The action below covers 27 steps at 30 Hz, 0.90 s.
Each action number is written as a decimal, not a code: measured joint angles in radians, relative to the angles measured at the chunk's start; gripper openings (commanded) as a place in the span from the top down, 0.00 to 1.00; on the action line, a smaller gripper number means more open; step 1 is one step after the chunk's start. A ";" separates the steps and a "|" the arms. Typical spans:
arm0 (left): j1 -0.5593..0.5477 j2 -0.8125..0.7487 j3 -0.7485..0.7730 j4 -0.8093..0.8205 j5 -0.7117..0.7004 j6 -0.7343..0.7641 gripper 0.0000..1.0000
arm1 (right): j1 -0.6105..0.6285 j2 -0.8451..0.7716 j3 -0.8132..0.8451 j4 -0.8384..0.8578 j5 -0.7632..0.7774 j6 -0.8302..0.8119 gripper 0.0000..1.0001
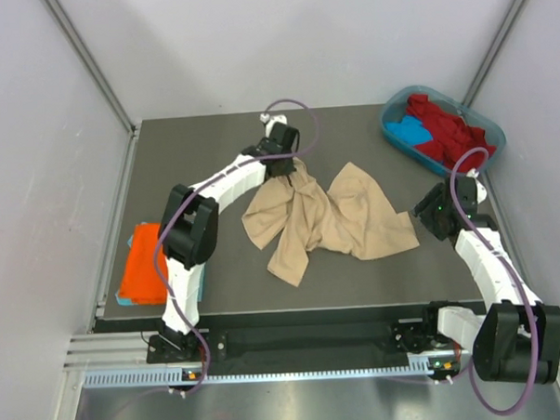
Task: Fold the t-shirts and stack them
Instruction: Flatten the tshirt out
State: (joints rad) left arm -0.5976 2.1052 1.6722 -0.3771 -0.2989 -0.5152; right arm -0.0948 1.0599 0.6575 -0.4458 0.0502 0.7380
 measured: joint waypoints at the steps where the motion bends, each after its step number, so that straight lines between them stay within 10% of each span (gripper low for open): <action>1: 0.020 0.003 0.026 -0.006 0.002 0.007 0.77 | 0.000 0.000 0.005 -0.005 0.003 0.000 0.41; 5: 0.077 -0.040 0.041 -0.040 0.006 0.035 0.47 | 0.000 0.000 0.011 -0.012 0.006 0.005 0.42; 27: -0.151 -0.838 -0.804 -0.069 0.326 0.051 0.49 | 0.030 0.441 0.290 -0.116 0.053 0.180 0.56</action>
State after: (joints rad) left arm -0.7490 1.2675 0.8680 -0.4465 0.0269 -0.4641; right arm -0.0647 1.5013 0.9478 -0.5617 0.1032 0.9184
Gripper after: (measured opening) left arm 0.506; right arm 0.447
